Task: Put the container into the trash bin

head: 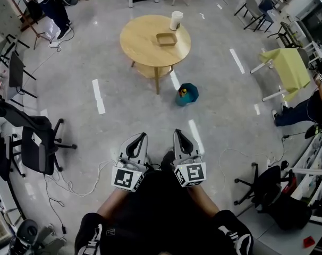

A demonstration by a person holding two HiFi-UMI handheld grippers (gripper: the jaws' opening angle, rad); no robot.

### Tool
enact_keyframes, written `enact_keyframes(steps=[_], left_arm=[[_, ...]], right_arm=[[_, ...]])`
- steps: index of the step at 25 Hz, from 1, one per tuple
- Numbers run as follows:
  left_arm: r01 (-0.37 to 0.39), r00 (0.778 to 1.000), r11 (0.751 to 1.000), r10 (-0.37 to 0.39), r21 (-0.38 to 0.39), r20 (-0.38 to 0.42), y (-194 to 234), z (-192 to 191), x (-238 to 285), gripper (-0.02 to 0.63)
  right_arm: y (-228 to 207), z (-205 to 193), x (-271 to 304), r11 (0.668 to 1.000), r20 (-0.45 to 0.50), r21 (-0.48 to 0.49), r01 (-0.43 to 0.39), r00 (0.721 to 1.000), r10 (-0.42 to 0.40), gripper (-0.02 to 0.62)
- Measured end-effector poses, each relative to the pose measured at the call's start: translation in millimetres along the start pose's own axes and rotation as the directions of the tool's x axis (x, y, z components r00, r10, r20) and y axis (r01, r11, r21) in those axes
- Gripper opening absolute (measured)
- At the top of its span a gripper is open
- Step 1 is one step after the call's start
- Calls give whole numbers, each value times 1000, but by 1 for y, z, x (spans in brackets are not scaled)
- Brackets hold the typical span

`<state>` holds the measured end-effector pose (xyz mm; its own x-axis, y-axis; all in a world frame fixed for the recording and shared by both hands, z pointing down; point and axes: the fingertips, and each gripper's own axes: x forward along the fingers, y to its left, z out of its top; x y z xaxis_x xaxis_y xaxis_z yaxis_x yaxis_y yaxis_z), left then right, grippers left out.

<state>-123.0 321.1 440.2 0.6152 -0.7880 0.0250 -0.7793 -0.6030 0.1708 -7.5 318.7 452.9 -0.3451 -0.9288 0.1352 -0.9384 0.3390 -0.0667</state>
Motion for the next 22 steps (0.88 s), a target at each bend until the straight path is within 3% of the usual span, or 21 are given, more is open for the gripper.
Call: enact_keyframes(steps=[10,22], left_arm=[[-49,999,999,49,-16,-6,36,-4,24,9],[-99,995,995,99,-3,9,70,21,146,9]], right_arm=[[-7,-4,53,999,-6,-6,-43,999,43,26],[-90,25,155,995,-13,-14,-102,995,102,26]])
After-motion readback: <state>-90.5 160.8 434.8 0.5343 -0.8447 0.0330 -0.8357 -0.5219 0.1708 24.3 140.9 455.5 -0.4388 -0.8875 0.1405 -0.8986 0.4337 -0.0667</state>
